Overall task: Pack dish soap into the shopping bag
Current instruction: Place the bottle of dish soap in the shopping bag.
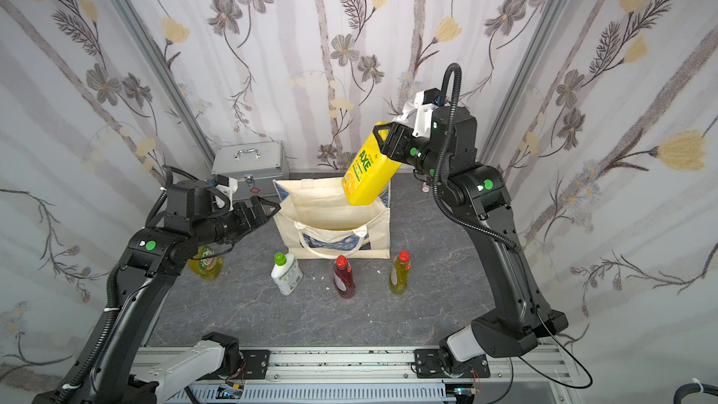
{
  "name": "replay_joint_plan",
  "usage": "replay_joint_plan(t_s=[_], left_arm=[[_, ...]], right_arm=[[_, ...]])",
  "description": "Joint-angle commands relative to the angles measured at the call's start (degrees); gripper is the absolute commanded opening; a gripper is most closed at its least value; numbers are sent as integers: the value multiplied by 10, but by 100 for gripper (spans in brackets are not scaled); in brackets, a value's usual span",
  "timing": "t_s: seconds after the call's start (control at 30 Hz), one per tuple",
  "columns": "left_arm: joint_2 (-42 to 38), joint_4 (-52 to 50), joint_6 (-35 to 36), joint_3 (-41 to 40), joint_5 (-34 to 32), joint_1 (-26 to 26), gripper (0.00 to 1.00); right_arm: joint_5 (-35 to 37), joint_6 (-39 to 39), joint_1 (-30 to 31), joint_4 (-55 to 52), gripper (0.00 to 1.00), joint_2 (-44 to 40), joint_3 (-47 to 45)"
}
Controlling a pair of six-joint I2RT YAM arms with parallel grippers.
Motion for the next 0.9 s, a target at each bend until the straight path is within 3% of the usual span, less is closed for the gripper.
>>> replay_joint_plan(t_s=[0.0,0.53,0.87], left_arm=[[-3,-23,15,13,-8,1,100],[24,-55,42,74,-17,2,100],[46,-67,50,76,-54,1,100]], right_arm=[[19,8,15,165,43,11,10],[162,-116,107,99,44,66,1],[272,-133,156,207,44,37,-150]])
